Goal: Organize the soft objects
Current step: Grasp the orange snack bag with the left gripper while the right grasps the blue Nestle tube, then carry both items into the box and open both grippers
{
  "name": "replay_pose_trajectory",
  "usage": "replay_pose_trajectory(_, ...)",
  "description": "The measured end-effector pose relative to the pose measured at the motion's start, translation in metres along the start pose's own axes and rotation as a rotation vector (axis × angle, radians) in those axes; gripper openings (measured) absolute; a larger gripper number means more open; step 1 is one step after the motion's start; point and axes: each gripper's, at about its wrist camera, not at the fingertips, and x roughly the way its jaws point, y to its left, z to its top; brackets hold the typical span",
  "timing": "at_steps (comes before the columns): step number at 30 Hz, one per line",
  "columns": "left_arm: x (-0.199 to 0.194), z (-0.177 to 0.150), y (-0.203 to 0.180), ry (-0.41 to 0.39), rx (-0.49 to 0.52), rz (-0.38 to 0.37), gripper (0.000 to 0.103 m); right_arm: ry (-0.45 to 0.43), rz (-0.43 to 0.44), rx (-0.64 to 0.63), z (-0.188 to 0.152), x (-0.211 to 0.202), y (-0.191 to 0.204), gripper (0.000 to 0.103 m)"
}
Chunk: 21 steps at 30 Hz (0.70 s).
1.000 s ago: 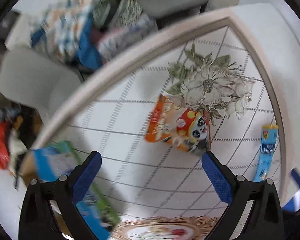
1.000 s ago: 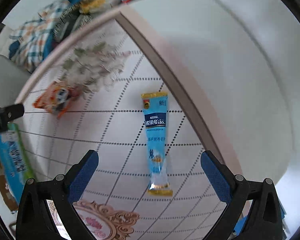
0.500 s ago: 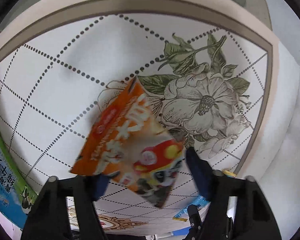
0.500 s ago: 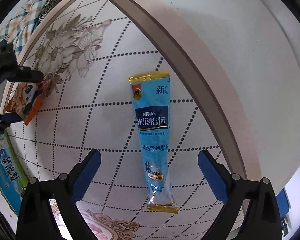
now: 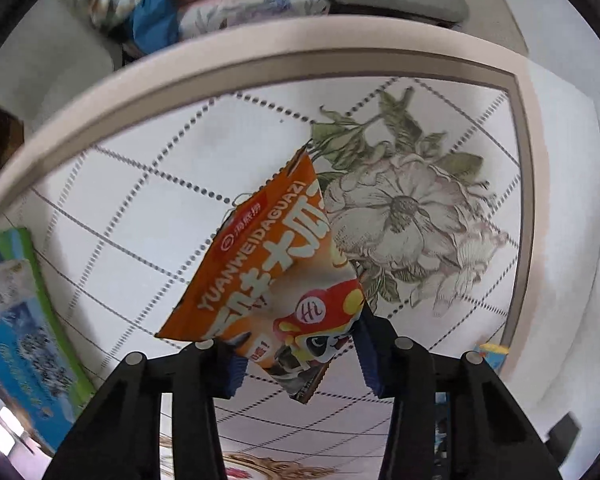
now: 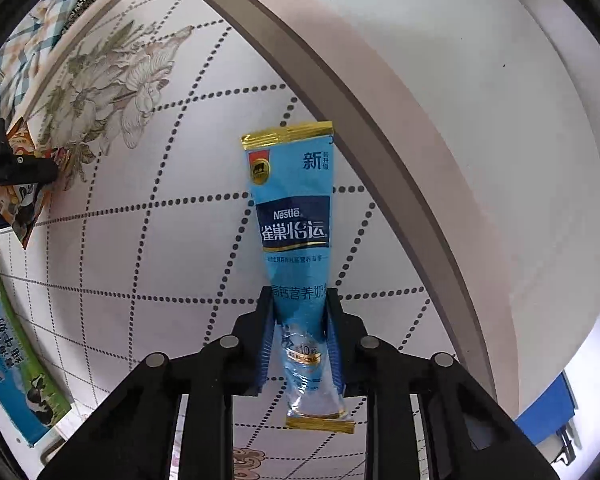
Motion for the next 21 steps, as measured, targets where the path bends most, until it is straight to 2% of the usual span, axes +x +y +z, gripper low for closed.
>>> replay_pose_trajectory(3,-0.012,-0.022,-0.007,-0.055,0.069,0.027,0.042,-0.036,0.020,-0.008,-0.010,-0.010,0.001,0.018)
replay_pose_trajectory(6,-0.027,-0.049,-0.013,-0.099,0.103,0.011,0.042,-0.057,0.051,-0.020,-0.020,-0.022,0.002,0.017)
replay_pose_trajectory(9,-0.046,-0.078,-0.004,-0.136,0.127,-0.030,0.042,-0.081,0.097,-0.044,-0.033,-0.042,0.009,0.017)
replay_pose_trajectory(12,-0.075,-0.113,0.025,-0.178,0.142,-0.077,0.042,-0.104,0.142,-0.075,-0.047,-0.063,0.022,0.017)
replay_pose_trajectory(15,-0.110,-0.130,0.065,-0.222,0.144,-0.126,0.042,-0.117,0.182,-0.114,-0.056,-0.083,0.033,0.017)
replay_pose_trajectory(17,-0.129,-0.154,0.085,-0.258,0.135,-0.156,0.042,-0.115,0.215,-0.143,-0.062,-0.106,0.043,0.017)
replay_pose_trajectory(21,-0.163,-0.189,0.130,-0.322,0.088,-0.174,0.042,-0.126,0.263,-0.211,-0.085,-0.134,0.072,0.017)
